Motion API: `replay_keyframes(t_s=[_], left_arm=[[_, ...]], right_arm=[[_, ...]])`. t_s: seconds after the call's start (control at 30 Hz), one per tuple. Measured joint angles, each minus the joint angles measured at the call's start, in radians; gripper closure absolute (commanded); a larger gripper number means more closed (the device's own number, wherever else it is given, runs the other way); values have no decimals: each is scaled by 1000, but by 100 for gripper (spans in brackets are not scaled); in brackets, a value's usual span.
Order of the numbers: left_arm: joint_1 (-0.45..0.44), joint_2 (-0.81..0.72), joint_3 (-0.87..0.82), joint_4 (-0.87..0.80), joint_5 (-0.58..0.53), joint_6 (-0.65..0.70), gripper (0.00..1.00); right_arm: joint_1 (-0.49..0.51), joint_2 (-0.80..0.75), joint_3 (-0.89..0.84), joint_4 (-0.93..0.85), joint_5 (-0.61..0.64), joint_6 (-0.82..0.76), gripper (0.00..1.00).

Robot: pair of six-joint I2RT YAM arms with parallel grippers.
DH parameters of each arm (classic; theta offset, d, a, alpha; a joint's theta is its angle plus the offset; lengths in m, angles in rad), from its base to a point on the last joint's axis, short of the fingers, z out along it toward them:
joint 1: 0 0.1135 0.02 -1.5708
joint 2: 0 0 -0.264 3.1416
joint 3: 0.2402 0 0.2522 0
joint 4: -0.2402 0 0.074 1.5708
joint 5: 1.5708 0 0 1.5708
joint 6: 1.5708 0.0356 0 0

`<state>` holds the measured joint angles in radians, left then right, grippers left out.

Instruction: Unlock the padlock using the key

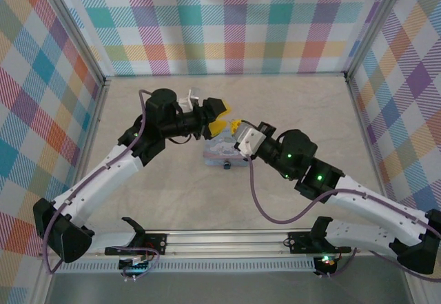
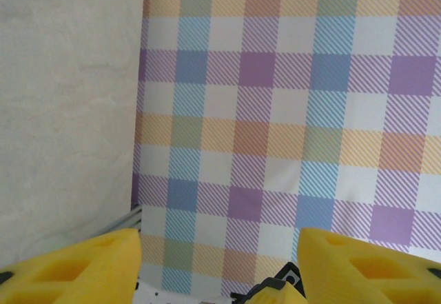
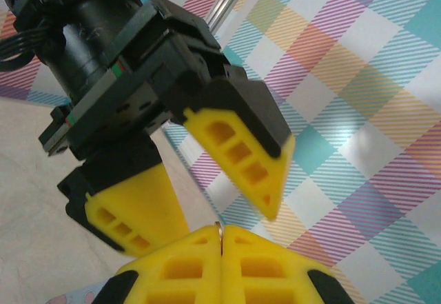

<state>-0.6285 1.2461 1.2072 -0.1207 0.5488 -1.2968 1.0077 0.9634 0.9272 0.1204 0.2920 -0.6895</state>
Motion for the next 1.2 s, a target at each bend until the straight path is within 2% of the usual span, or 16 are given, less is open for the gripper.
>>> replay_keyframes(t_s=[0.17, 0.6, 0.77, 0.9, 0.93, 1.0, 1.17, 1.2], left_arm=[[-13, 8, 2, 0, 12, -23, 57], [-13, 24, 22, -1, 19, -26, 82], [-13, 36, 22, 1, 20, -31, 98], [-13, 38, 22, -6, 21, -25, 100], [-14, 39, 22, -8, 25, -23, 100], [-16, 40, 22, -7, 28, -18, 100], [-17, 40, 40, -55, 1, 61, 100], [-17, 40, 54, -83, -16, 90, 100]], right_arm=[[15, 19, -7, 28, 31, -38, 100], [15, 19, -51, 65, 53, -79, 100], [18, 12, -66, 66, 60, -90, 100], [21, 4, -81, 67, 64, -97, 99], [21, 0, -85, 66, 64, -97, 93], [21, -5, -89, 64, 64, -87, 73], [21, -32, -97, 22, 94, -21, 43], [21, -46, -98, 4, 100, 3, 33]])
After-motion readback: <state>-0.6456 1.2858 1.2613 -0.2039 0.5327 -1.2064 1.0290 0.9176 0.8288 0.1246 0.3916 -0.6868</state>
